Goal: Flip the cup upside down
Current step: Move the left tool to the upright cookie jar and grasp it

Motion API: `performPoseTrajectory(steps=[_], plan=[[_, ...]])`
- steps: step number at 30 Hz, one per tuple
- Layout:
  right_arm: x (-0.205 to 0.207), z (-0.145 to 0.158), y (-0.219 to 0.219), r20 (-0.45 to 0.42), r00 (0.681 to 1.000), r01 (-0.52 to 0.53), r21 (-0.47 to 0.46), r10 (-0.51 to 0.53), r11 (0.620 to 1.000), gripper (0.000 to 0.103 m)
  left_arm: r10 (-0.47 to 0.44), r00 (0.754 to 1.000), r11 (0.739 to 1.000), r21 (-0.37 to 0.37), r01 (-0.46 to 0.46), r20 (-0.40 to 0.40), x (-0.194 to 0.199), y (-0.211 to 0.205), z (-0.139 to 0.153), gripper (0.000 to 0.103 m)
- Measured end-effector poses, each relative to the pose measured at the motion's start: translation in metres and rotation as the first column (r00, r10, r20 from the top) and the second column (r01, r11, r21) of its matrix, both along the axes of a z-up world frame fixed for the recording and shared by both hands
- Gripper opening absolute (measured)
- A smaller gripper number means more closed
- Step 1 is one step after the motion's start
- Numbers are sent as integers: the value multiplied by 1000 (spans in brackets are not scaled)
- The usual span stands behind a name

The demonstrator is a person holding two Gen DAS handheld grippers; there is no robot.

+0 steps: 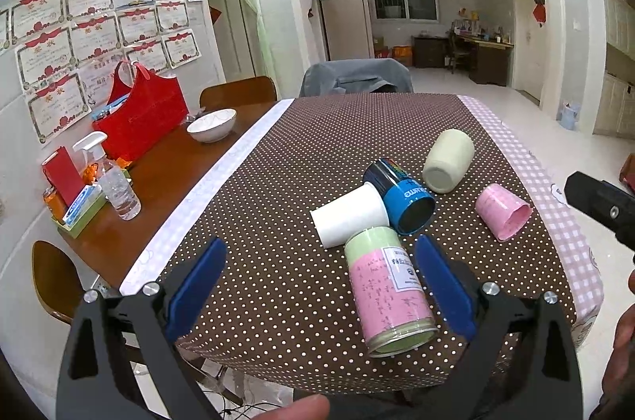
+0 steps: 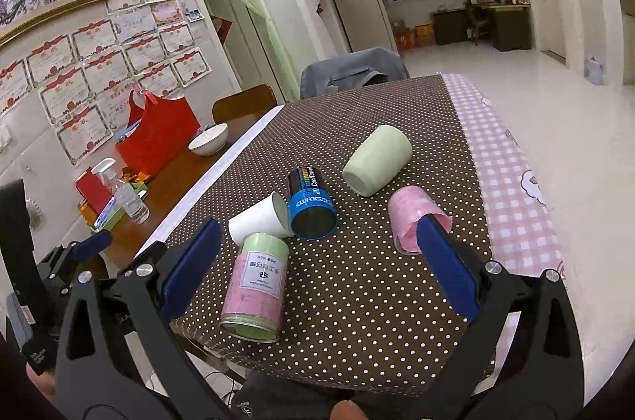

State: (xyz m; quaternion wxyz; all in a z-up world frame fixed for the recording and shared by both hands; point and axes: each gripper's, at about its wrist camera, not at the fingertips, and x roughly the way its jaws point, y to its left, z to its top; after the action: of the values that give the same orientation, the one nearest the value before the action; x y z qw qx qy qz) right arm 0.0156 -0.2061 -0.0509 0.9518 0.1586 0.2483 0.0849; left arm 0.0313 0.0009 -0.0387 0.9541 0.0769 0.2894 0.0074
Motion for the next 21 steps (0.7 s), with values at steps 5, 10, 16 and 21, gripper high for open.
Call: performPoseTrajectory(steps=[5, 10, 16, 21], plan=[[0, -1, 3, -1, 1000, 4, -10, -4, 1000, 97, -8, 999, 1000, -11, 7, -33, 3, -1, -6, 95], [1, -3, 2, -8, 1000, 5, -13, -5, 1000, 97, -20, 995, 999, -30, 17, -95, 15, -3, -18, 95], [5, -12, 0, -28, 1000, 8, -15, -8, 1000, 97, -21, 987, 999, -41, 15, -157, 31, -8, -36, 95], [10, -20, -3, -50, 999, 15, -12, -15, 1000, 97, -30, 975, 999, -49, 20, -218, 47, -12, -51, 95]])
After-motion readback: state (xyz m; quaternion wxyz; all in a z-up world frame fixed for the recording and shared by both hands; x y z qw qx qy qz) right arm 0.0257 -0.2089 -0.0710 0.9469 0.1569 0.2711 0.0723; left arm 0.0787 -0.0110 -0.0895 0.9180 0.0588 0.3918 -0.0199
